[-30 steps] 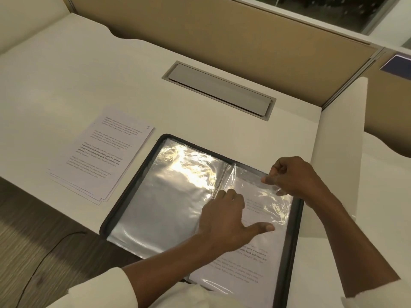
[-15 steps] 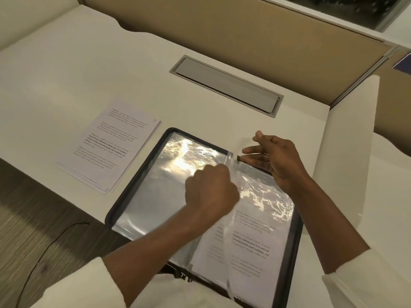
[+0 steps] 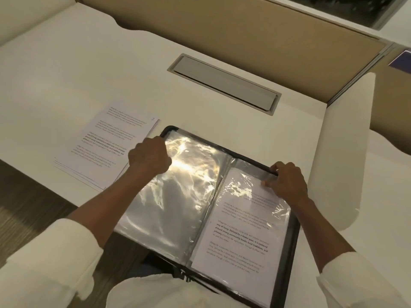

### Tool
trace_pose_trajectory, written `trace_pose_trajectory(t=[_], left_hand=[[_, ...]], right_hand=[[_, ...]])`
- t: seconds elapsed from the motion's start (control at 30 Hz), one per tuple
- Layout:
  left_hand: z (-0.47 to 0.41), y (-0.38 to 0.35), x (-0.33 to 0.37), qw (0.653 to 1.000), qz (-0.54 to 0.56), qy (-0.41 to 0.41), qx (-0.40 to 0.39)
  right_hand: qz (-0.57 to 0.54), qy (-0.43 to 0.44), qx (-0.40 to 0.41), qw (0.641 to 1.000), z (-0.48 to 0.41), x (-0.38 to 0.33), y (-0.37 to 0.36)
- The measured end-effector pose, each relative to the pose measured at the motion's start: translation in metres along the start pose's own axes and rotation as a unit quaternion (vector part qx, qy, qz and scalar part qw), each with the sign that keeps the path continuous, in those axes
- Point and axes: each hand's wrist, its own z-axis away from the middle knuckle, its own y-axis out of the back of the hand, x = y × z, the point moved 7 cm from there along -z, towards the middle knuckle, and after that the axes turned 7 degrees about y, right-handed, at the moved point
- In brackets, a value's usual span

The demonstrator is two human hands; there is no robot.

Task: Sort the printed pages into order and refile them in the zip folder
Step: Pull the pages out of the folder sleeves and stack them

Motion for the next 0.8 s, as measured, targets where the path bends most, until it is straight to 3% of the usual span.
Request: trace_pose_trajectory(t=[0.4, 0.63, 0.8], left_hand=[[-0.019, -0.061, -0.026, 0.999, 0.018, 0.040, -0.022], [-0.026, -0.065, -0.039, 0.997, 0.021, 0.071, 0.019], [-0.021, -0.059, -0.032, 0.994, -0.061, 0.046, 0.074]], right_hand=[[0.099, -0.046, -0.041, 0.993, -0.002, 0.026, 0.008], [0.129, -0.066, -0.047, 0.988, 0.000, 0.019, 0.012], [0.120, -0.039, 0.002, 0.992, 0.001, 0.020, 0.020]])
